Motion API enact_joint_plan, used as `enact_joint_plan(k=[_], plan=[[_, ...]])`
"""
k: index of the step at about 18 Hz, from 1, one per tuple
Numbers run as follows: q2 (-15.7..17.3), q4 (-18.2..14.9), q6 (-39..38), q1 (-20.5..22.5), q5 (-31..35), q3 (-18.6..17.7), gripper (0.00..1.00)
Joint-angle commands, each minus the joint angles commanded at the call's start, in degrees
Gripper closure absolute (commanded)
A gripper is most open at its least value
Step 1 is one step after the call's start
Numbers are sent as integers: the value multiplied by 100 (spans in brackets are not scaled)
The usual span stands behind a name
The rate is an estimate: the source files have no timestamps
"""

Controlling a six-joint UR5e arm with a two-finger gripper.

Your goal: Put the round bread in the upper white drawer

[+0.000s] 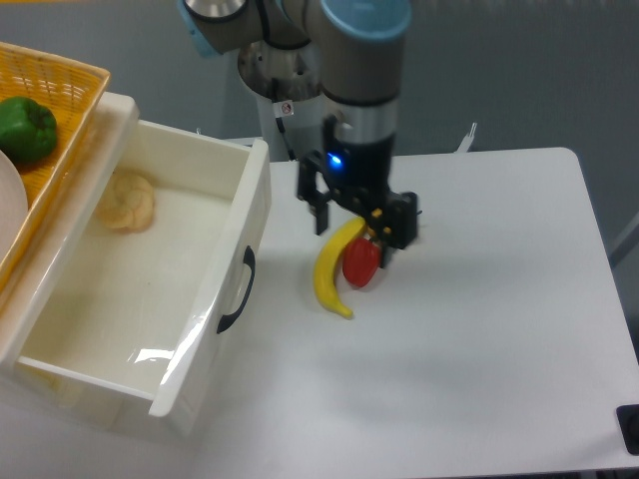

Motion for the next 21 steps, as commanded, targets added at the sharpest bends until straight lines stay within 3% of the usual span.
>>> enact_joint_plan(k=[7,13,21], plan=[[-650,-185,906,316,140,26,0],[-1345,-396,1636,606,369,456,0],[-1891,-361,1707,669,413,861,0]])
